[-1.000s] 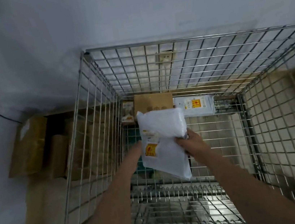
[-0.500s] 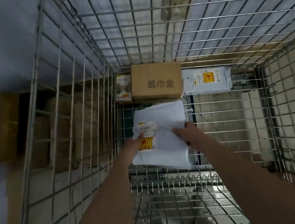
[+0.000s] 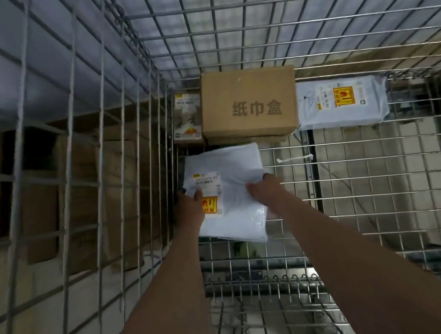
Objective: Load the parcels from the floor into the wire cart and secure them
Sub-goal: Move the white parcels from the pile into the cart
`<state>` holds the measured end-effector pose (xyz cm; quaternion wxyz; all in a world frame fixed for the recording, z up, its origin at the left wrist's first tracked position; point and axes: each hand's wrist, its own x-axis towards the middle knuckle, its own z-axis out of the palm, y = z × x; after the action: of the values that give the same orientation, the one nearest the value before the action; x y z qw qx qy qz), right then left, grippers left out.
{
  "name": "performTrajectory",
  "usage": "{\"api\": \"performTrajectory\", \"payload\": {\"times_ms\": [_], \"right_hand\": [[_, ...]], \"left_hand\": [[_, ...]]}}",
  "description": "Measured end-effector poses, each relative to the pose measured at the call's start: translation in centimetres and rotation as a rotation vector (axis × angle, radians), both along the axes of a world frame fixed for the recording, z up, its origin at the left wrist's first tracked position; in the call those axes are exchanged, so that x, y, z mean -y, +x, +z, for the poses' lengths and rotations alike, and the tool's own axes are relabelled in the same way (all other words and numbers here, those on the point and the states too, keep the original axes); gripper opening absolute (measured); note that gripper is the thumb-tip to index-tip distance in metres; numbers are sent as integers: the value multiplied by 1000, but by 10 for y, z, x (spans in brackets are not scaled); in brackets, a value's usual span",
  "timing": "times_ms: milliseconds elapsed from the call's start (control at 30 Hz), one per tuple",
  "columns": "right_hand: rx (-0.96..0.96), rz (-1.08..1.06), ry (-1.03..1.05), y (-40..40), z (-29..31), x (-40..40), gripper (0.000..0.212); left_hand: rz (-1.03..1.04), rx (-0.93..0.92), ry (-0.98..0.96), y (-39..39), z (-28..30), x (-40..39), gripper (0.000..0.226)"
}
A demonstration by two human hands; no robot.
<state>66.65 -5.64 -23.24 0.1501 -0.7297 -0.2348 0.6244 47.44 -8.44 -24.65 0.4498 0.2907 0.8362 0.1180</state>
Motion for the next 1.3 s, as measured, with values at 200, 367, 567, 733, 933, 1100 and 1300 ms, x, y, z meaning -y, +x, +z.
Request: {"api": "performTrajectory", "payload": {"times_ms": [200,367,567,733,933,1100,1300], "right_hand": [[149,52,-13,0,-48,-1,50],[349,153,-37,-2,-18,6,44],[426,155,128,-6,-16,-4,53],[310,226,76,-9,-24,-41,49],[305,268,29,-16,-29,-50,42],[326,172,43,-23,-32,-42,44],[375,247,103,-19,-29,-41,36]], "left_hand": [[-101,-297,120,20,-15,5,56],[-704,-586,29,42,-17,25,69],[-833,-562,-16,33,-23,37,75],[-712,-527,51,15,-30,44,80],[-968,-567,197,18,-21,42,90],[-1347,-506,200,38,-20,57,124],[-1226,-607,111,36,-25,58,108]]}}
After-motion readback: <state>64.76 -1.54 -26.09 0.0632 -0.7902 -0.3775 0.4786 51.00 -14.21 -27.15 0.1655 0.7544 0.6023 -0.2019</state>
